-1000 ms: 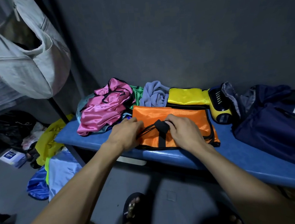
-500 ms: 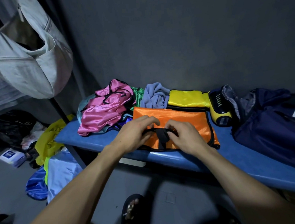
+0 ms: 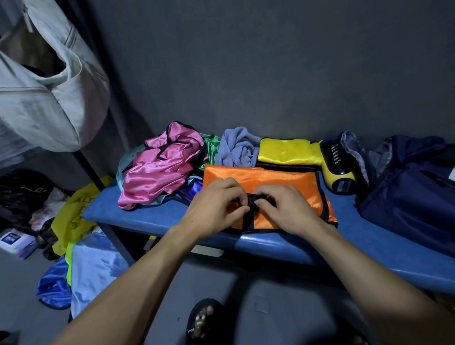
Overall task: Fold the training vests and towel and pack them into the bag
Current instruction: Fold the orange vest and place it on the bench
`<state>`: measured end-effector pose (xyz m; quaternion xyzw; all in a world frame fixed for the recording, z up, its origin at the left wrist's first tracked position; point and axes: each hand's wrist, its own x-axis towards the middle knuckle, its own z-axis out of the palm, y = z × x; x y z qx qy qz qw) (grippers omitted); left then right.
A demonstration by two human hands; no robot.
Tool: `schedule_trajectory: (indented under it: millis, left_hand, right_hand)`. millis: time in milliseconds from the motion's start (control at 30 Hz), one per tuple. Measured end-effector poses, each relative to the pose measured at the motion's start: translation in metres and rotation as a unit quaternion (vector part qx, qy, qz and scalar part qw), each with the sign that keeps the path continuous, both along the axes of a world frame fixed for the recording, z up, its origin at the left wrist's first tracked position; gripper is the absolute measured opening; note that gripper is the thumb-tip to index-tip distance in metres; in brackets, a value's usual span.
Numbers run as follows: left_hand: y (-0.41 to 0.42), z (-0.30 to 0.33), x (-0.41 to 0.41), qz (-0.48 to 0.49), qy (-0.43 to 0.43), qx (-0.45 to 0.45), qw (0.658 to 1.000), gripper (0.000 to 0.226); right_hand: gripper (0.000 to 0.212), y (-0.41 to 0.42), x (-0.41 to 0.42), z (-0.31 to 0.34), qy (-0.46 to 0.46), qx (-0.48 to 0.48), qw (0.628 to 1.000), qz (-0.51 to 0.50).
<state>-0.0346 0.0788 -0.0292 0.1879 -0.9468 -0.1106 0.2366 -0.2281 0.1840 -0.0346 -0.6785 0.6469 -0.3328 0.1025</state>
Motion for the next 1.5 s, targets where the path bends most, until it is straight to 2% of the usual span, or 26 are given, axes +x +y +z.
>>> schedule_trajectory:
  millis: [167, 300, 400, 500, 600, 700, 833, 1000, 1100, 1200, 1300, 1333, 1400, 1500]
  left_hand:
    - [0.007, 0.001, -0.010, 0.024, 0.006, -0.017, 1.000, 0.035]
    - [0.005, -0.002, -0.012, 0.016, -0.027, -0.044, 0.999, 0.028]
    - [0.012, -0.009, -0.013, 0.023, -0.074, -0.057, 0.995, 0.030]
    - [0.020, -0.016, -0.018, 0.026, -0.106, -0.086, 0.990, 0.035]
    - [0.025, -0.019, -0.022, 0.035, -0.124, -0.102, 0.986, 0.049]
    - [0.026, -0.024, -0.026, 0.054, -0.141, -0.099, 0.984, 0.037]
    - [0.029, -0.018, -0.027, 0.036, -0.187, -0.033, 0.981, 0.024]
    - [0.035, -0.008, -0.022, 0.034, -0.232, -0.013, 0.972, 0.032]
    - [0.041, -0.007, -0.022, 0.042, -0.241, -0.060, 0.968, 0.040]
    - [0.051, -0.008, -0.025, 0.054, -0.264, -0.123, 0.955, 0.046]
    - [0.058, -0.007, -0.027, 0.052, -0.259, -0.174, 0.949, 0.043]
    - [0.059, -0.008, -0.027, 0.051, -0.252, -0.188, 0.948, 0.041]
    - [0.060, -0.012, -0.026, 0.046, -0.222, -0.204, 0.952, 0.030]
    - [0.056, -0.017, -0.023, 0.042, -0.195, -0.214, 0.956, 0.017]
  right_hand:
    - [0.018, 0.003, -0.001, -0.001, 0.041, 0.000, 0.999, 0.006]
    - [0.027, 0.016, -0.007, 0.000, 0.179, 0.039, 0.983, -0.004]
    - [0.033, 0.029, -0.020, -0.004, 0.239, 0.097, 0.966, -0.017]
    - [0.038, 0.042, -0.038, -0.008, 0.257, 0.121, 0.958, -0.044]
    - [0.040, 0.052, -0.054, -0.008, 0.260, 0.125, 0.954, -0.078]
    - [0.039, 0.058, -0.063, -0.009, 0.258, 0.138, 0.951, -0.099]
    - [0.031, 0.064, -0.070, -0.007, 0.219, 0.165, 0.956, -0.105]
    - [0.019, 0.065, -0.082, -0.008, 0.111, 0.173, 0.964, -0.168]
    - [0.038, 0.061, -0.077, 0.000, -0.006, 0.187, 0.946, -0.264]
    - [0.043, 0.053, -0.068, 0.000, -0.026, 0.198, 0.933, -0.298]
    - [0.081, 0.040, -0.057, -0.006, -0.100, 0.185, 0.918, -0.336]
    - [0.088, 0.035, -0.054, -0.007, -0.130, 0.176, 0.911, -0.350]
    - [0.082, 0.025, -0.052, -0.007, -0.173, 0.152, 0.901, -0.367]
    - [0.053, 0.014, -0.052, 0.000, -0.146, 0.018, 0.931, -0.333]
